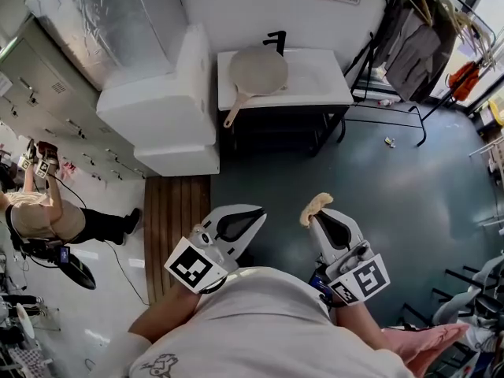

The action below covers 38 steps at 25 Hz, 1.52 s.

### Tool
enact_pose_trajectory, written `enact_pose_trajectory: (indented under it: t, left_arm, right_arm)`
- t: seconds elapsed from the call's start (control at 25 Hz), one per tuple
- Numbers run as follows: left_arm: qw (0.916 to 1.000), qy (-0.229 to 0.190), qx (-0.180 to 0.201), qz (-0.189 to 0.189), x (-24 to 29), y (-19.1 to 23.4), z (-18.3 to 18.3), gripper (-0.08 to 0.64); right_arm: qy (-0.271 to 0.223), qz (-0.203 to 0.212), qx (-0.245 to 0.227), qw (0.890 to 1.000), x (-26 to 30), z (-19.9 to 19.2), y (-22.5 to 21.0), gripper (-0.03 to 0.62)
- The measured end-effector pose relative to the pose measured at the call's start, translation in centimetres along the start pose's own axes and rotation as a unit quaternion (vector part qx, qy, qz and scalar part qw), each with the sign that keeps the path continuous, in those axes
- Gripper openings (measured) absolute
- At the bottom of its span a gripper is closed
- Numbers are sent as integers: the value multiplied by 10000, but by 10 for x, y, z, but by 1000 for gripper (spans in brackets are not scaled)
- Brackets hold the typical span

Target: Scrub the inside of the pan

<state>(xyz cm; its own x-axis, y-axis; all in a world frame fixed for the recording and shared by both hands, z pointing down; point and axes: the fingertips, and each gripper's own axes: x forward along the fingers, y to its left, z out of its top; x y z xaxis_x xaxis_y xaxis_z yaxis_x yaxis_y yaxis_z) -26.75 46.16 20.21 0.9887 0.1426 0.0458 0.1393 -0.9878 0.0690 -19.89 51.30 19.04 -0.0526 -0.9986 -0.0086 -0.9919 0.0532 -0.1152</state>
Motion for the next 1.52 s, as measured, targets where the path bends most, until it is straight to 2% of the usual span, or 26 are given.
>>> enact_pose_trajectory:
  t: [0.24,0.48,0.8,1.08,1.28,1.52]
  left_arm:
    - [9998,-13,29,-187,-19,65,5,-2]
    - [9998,-75,-75,-185,-35,104,0,-2]
    - [9998,60,-188,-49,-19,142,-12,-2]
    - [9989,244,-203,358,20,191,-21,-2]
    - [9971,576,-78,497,73,230,-39,-2]
    - [9930,750,-192,894,140,274,-51,-2]
  right_arm:
    - [52,-195,24,9998,63,-5,7,29]
    - [155,-321,61,9993,98,-14,11,29]
    - [209,-335,139,9991,127,-21,-22,29]
    - [179,-106,194,9996,163,-21,-83,29]
    - [239,109,235,9994,193,-20,-148,29]
    - [280,325,230,9988,217,-12,-232,29]
